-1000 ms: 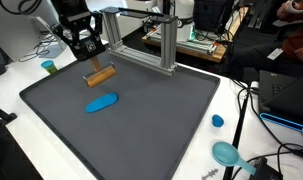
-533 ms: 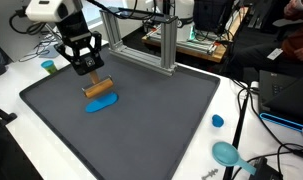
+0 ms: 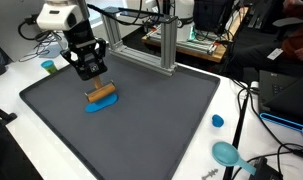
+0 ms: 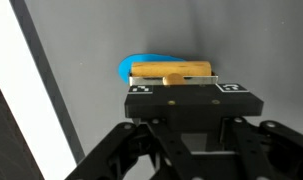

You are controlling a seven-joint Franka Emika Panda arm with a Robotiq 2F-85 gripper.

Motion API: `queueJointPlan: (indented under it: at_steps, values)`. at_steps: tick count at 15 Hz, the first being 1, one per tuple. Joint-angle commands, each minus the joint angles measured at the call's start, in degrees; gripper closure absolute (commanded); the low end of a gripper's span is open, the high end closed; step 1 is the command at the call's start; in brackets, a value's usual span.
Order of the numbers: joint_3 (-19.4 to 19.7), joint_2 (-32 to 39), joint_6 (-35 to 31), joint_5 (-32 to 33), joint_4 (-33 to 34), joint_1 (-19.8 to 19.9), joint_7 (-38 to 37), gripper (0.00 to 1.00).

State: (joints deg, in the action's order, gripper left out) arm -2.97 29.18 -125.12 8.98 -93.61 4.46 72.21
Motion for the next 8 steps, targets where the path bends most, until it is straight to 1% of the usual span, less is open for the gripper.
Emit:
queueJointPlan:
  at_steps: [1, 8]
  values:
    - [0.0, 0.0, 0.2, 0.0, 0.1, 0.0, 0.0, 0.79]
    - [-0.8, 3.5, 0.1, -1.8, 1.8, 1.0, 1.2, 0.79]
